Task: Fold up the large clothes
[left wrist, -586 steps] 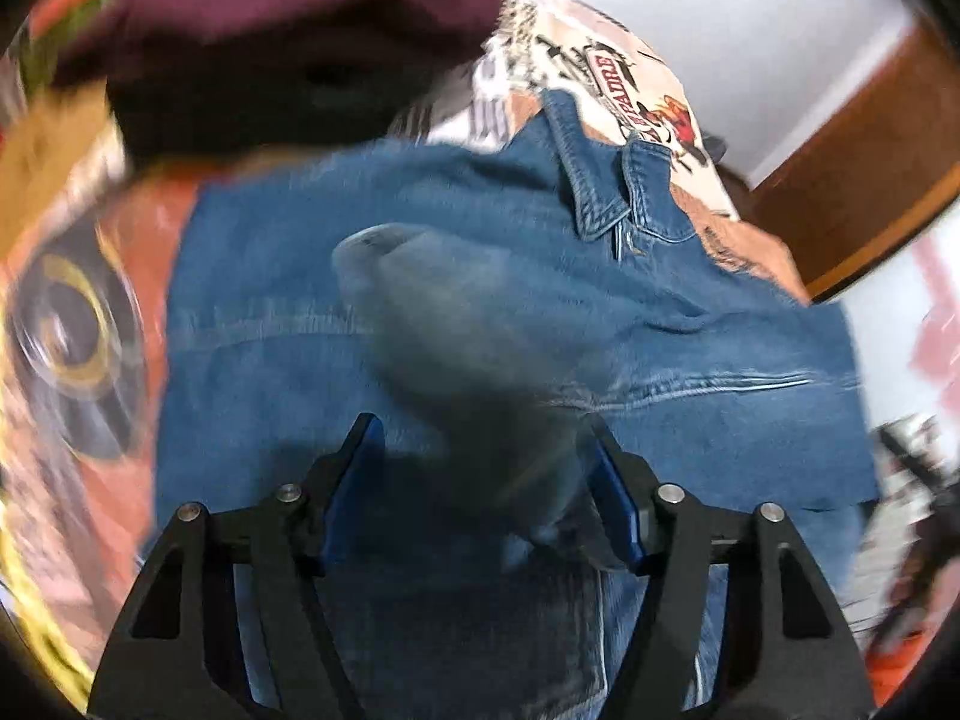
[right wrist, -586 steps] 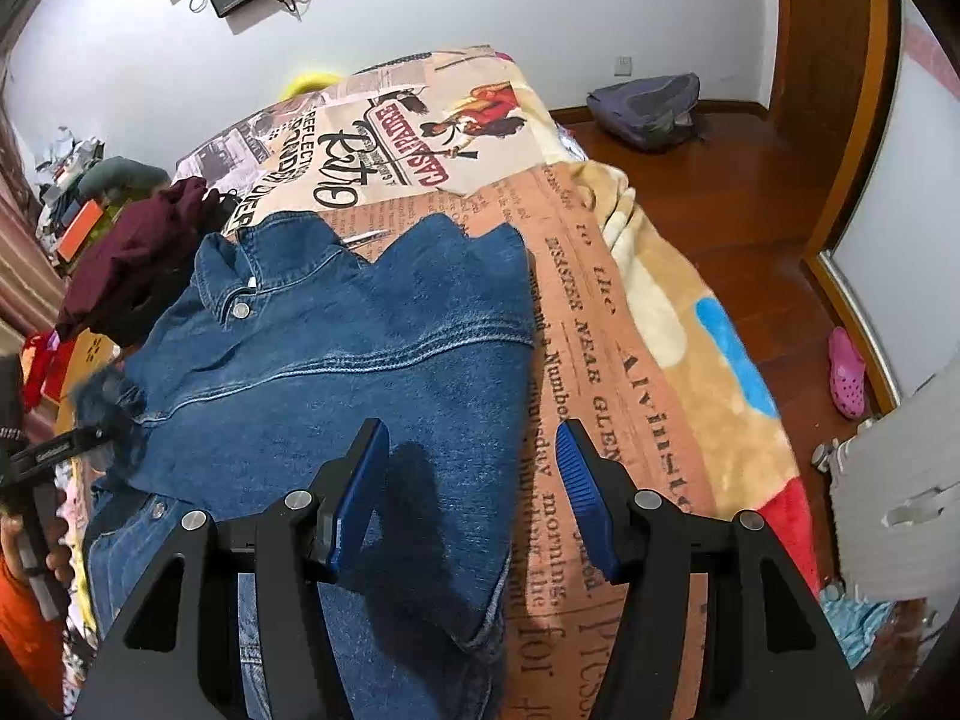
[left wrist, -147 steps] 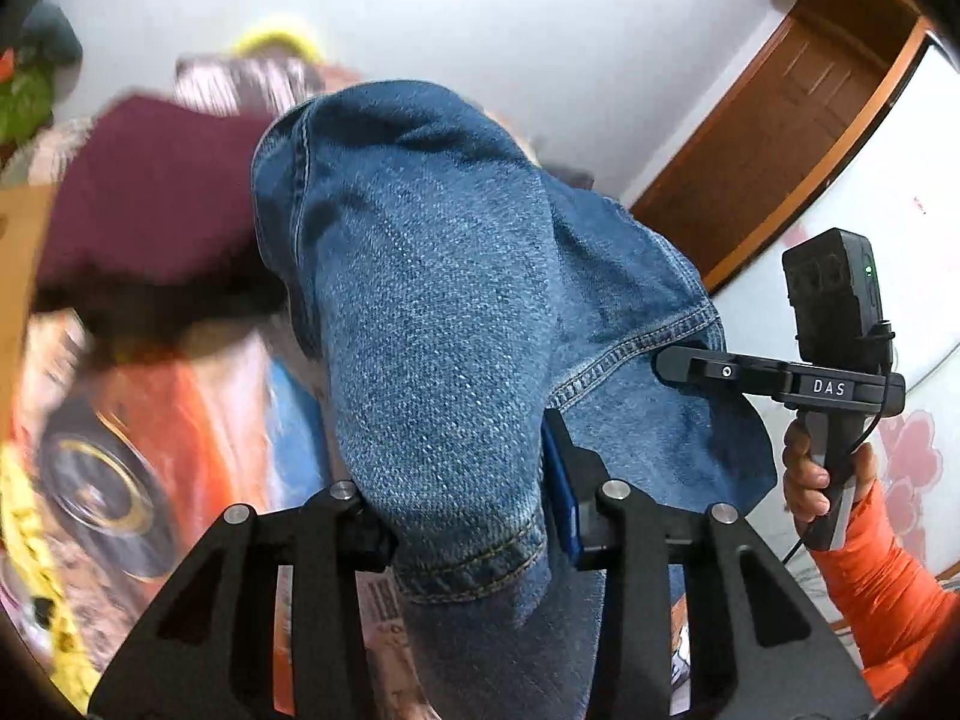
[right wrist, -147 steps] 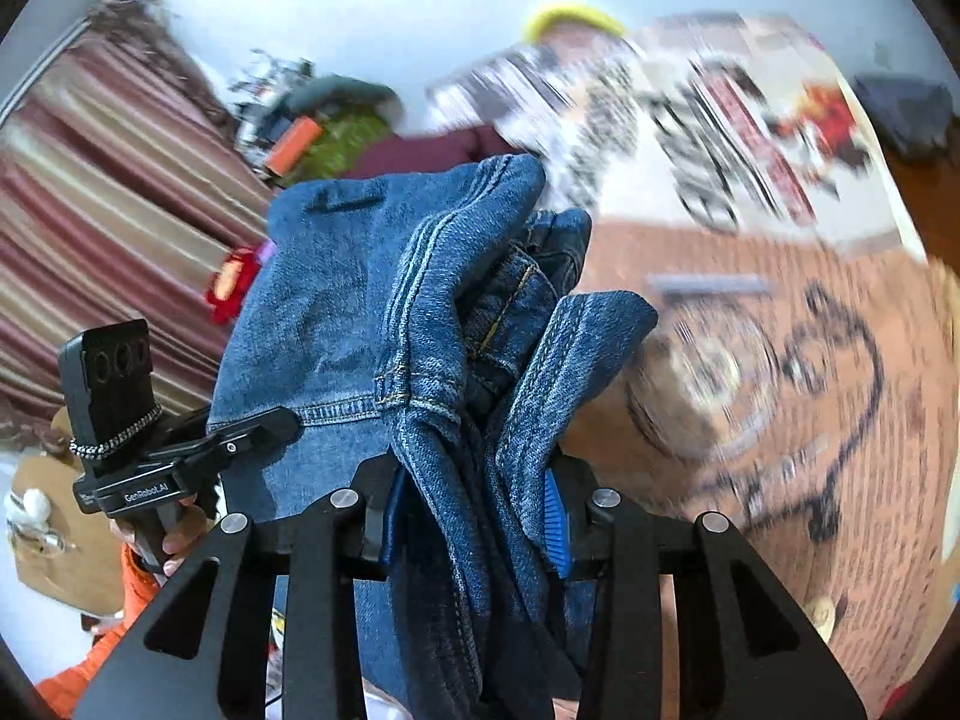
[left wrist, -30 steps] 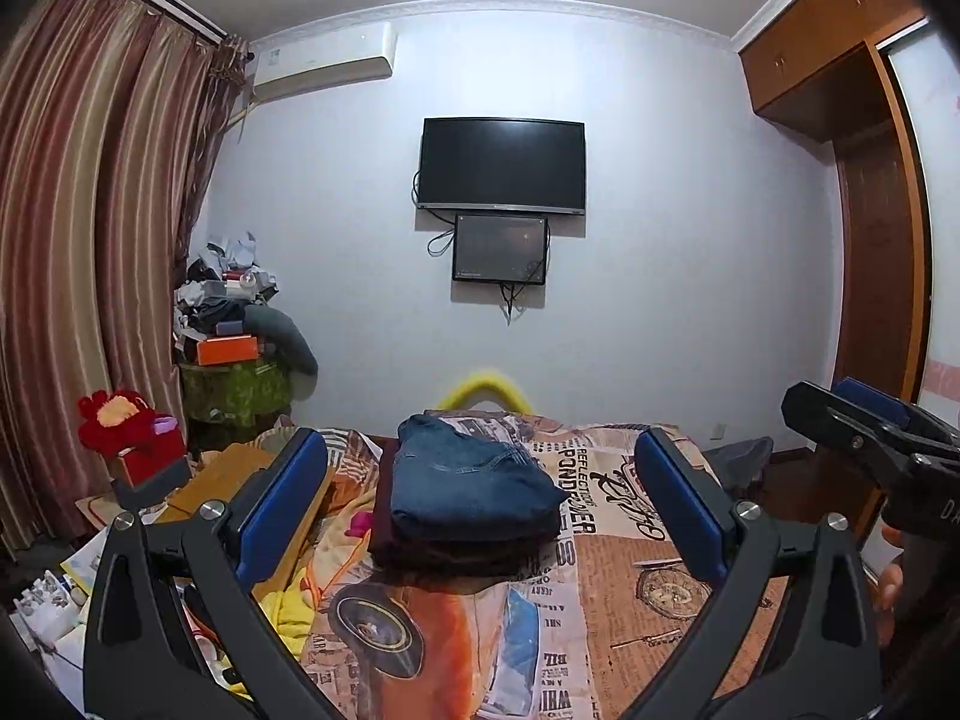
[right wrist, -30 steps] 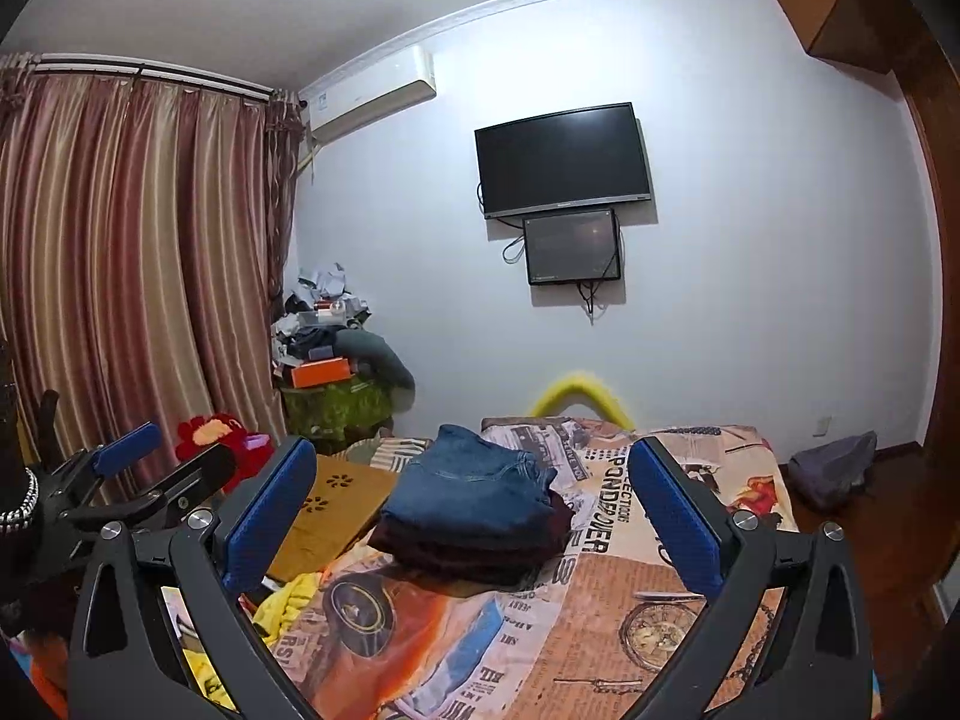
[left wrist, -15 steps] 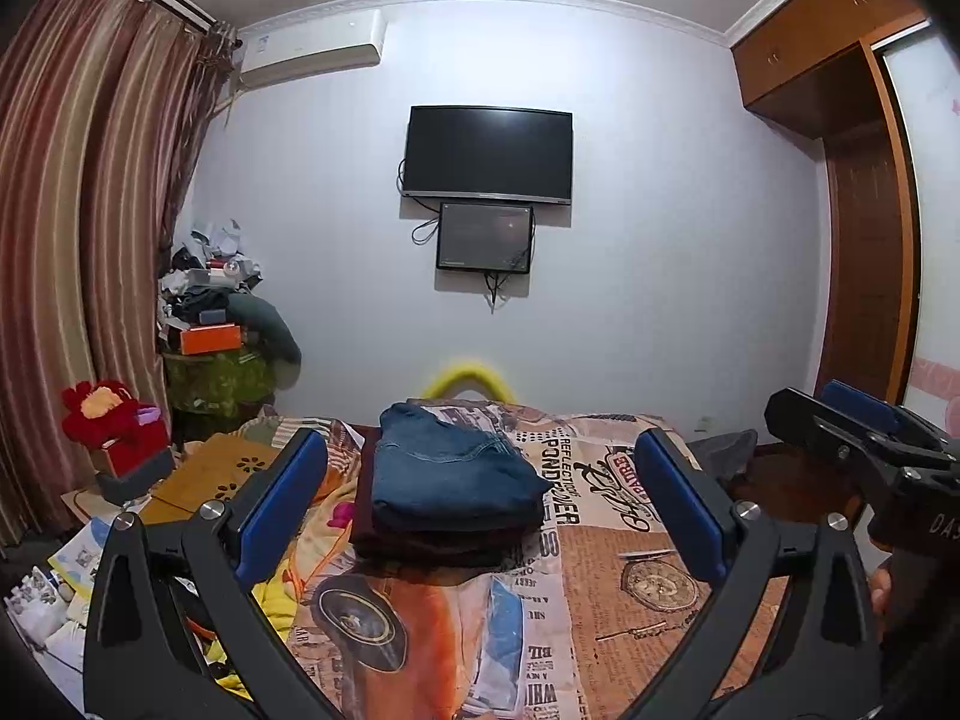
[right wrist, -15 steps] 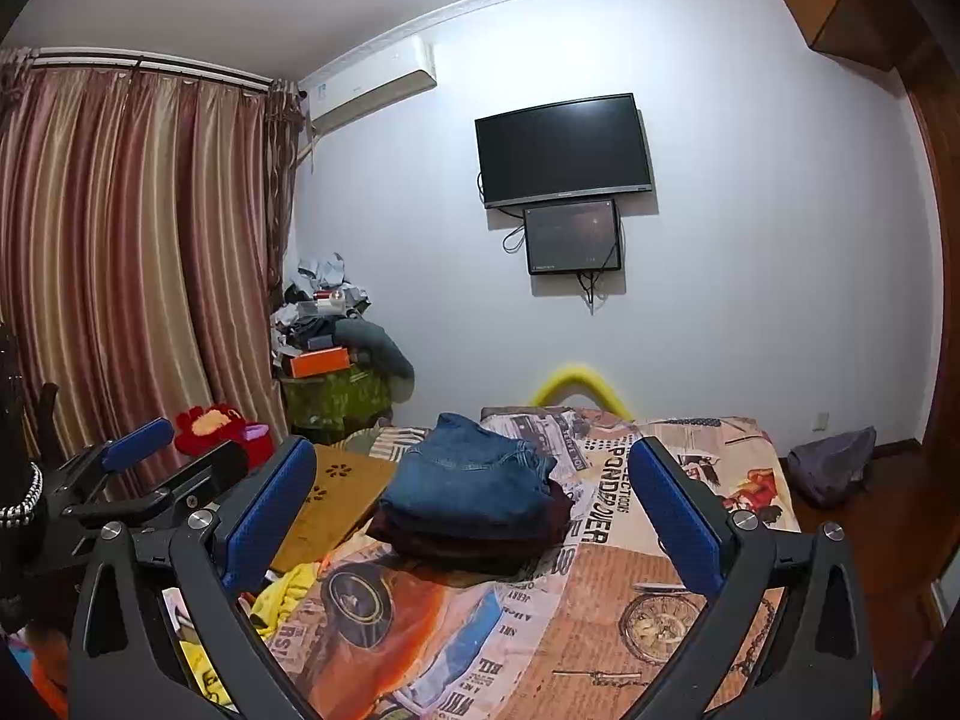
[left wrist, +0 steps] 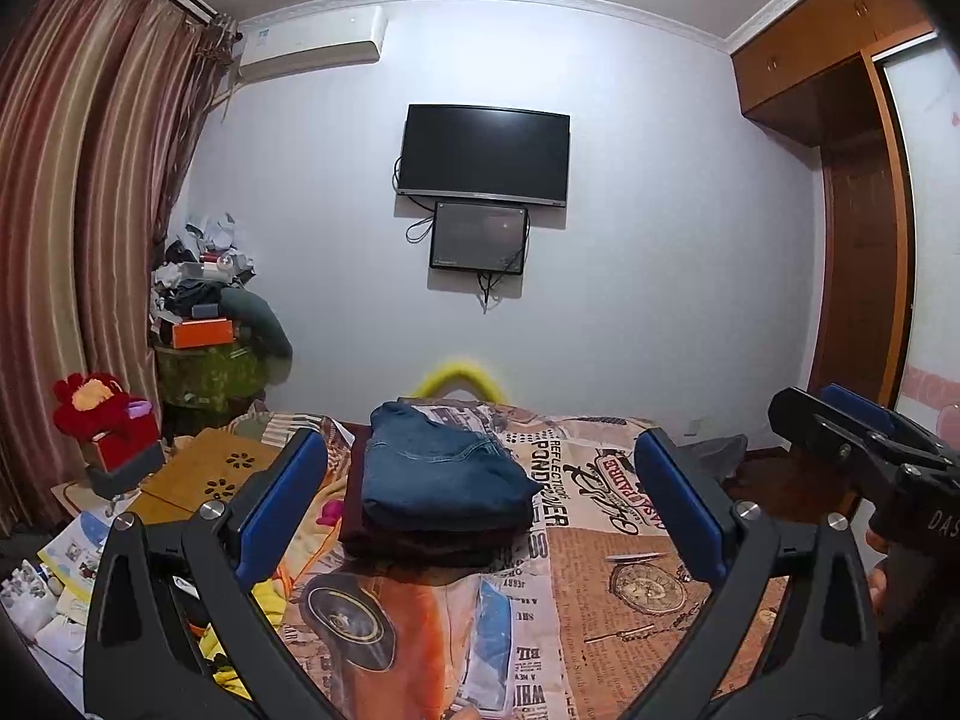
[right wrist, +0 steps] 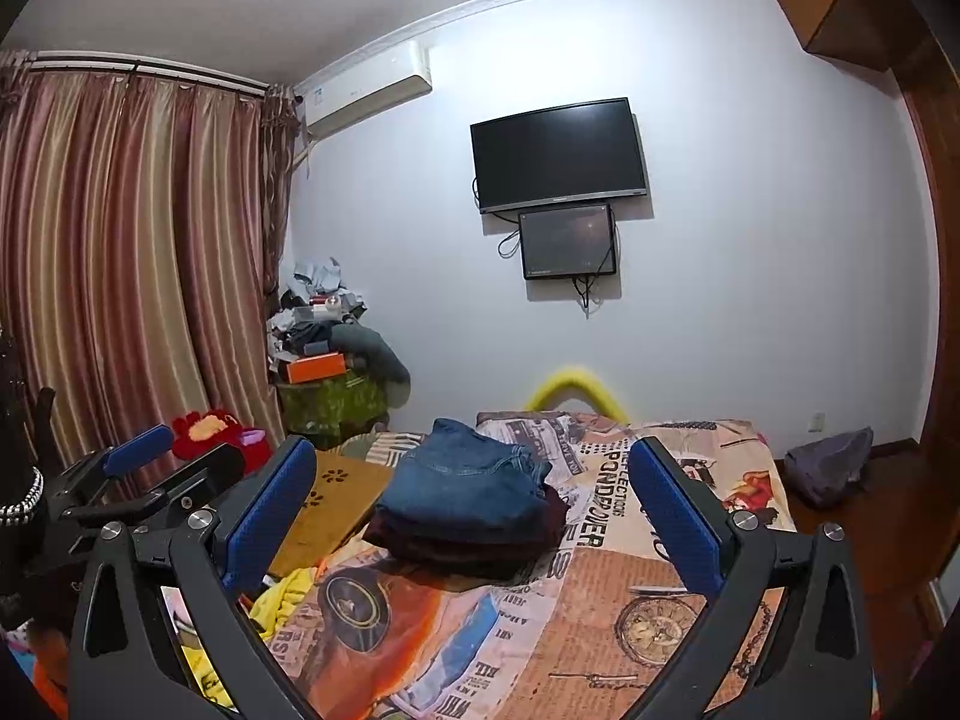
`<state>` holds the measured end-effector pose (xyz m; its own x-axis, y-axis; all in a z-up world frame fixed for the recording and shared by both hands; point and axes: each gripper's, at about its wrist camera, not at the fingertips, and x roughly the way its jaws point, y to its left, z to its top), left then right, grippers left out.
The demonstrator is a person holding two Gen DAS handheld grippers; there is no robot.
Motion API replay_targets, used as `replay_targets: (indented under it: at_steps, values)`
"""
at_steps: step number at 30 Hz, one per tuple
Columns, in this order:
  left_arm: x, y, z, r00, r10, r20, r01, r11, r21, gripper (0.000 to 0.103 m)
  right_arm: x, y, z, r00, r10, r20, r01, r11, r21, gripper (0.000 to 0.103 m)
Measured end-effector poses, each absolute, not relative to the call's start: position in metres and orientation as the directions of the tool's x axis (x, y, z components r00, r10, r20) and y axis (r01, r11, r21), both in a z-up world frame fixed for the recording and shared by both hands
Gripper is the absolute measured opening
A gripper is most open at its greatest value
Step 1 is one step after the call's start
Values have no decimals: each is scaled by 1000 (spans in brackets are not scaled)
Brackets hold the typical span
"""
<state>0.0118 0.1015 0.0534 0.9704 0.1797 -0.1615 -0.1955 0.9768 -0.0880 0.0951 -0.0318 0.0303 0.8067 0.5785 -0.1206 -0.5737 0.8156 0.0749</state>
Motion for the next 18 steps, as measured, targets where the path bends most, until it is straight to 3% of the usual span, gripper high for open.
replay_targets:
  at_steps: [18]
  values:
    - [16, 101, 48, 969, 176, -175, -192, 978, -78, 103, 96, -28, 30, 808, 576, -127, -571, 818, 72, 103]
